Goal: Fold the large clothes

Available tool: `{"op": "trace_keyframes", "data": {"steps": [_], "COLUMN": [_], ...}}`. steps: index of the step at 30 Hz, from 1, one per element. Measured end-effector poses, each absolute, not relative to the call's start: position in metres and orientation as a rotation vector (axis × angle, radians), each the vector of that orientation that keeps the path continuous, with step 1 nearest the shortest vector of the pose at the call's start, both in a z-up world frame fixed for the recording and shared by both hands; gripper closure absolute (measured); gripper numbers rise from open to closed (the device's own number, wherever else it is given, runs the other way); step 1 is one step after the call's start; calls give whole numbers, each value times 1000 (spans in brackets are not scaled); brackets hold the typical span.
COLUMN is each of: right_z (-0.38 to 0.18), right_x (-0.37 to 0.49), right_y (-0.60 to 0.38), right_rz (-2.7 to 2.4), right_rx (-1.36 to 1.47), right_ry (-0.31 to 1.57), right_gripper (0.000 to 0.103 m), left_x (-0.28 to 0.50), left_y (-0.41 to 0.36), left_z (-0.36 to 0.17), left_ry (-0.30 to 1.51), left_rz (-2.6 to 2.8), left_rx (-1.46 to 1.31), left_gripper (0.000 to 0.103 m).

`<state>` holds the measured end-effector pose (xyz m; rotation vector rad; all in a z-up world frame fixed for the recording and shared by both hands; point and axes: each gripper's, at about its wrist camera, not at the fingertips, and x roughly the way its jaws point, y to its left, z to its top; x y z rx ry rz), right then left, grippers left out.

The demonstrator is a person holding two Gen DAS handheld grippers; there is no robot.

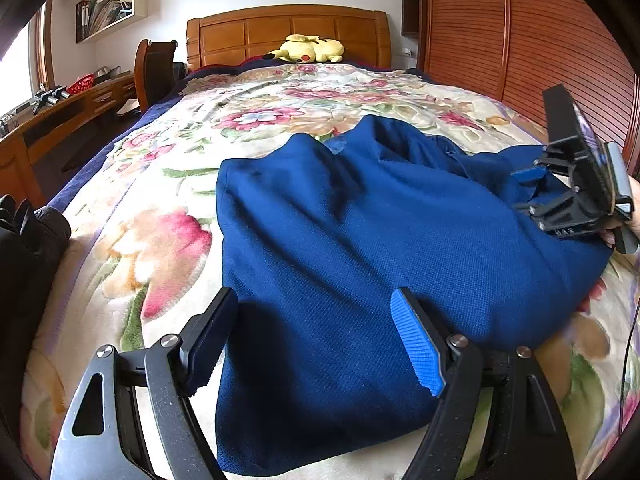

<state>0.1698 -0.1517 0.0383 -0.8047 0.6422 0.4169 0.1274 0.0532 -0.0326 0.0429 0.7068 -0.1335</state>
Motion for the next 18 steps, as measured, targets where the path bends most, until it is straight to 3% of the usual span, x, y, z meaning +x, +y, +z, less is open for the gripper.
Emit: {"op": "trace_keyframes", "data": {"steps": [1, 3, 4, 9, 16, 18], "right_z": [37, 37, 39, 77, 105, 108], "right_x": [175, 182, 185, 204, 250, 262], "right_y": [-151, -150, -148, -146, -126, -121], "right_rz": [406, 370, 337, 216, 111, 94], "right_rx": [-817, -838, -854, -735, -656, -634], "right_ry": [646, 635, 611, 470, 417, 435], "right_gripper": [66, 93, 94, 95, 94, 84], "left_x": [127, 127, 127, 129, 128, 129], "left_y": [53, 53, 53, 51, 49, 50], "left_z": [-33, -33, -33, -33, -34, -34], "left_ry": [707, 707, 706, 711, 709, 711], "left_rz": [-134, -134, -133, -132, -128, -130], "left_rx": [42, 42, 44, 53, 64, 61], "left_gripper": [23, 23, 23, 23, 23, 23]}}
